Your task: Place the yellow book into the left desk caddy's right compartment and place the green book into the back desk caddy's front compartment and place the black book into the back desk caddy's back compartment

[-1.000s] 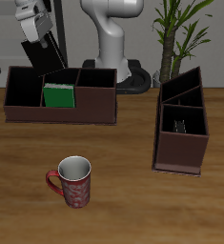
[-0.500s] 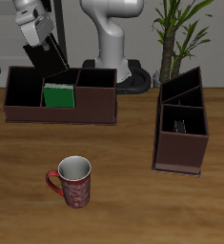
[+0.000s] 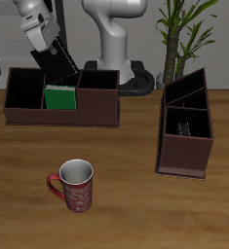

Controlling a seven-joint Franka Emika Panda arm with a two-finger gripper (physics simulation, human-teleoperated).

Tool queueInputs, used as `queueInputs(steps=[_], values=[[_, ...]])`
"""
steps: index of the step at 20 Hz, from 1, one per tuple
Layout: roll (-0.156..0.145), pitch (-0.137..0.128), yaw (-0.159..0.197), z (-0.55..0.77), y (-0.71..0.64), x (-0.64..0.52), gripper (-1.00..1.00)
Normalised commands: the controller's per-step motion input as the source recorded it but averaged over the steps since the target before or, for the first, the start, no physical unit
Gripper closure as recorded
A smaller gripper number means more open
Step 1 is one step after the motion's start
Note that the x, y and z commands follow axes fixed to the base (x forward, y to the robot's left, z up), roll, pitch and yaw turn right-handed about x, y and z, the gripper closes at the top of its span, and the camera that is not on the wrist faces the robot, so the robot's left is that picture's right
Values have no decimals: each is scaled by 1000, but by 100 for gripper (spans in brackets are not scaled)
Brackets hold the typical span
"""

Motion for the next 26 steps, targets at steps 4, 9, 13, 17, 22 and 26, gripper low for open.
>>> queueInputs(steps=[4,9,13,17,22,26], values=[[17,46,-46,-141,78,-41,100],[26,72,-58,-176,142,-76,100],[-16,66,-66,-146,-77,-31,100],[-9,14,-17,-38,9,-142,100],[-28,50,-12,29,-92,-80,100],[-37,42,20,33,-110,-15,100]])
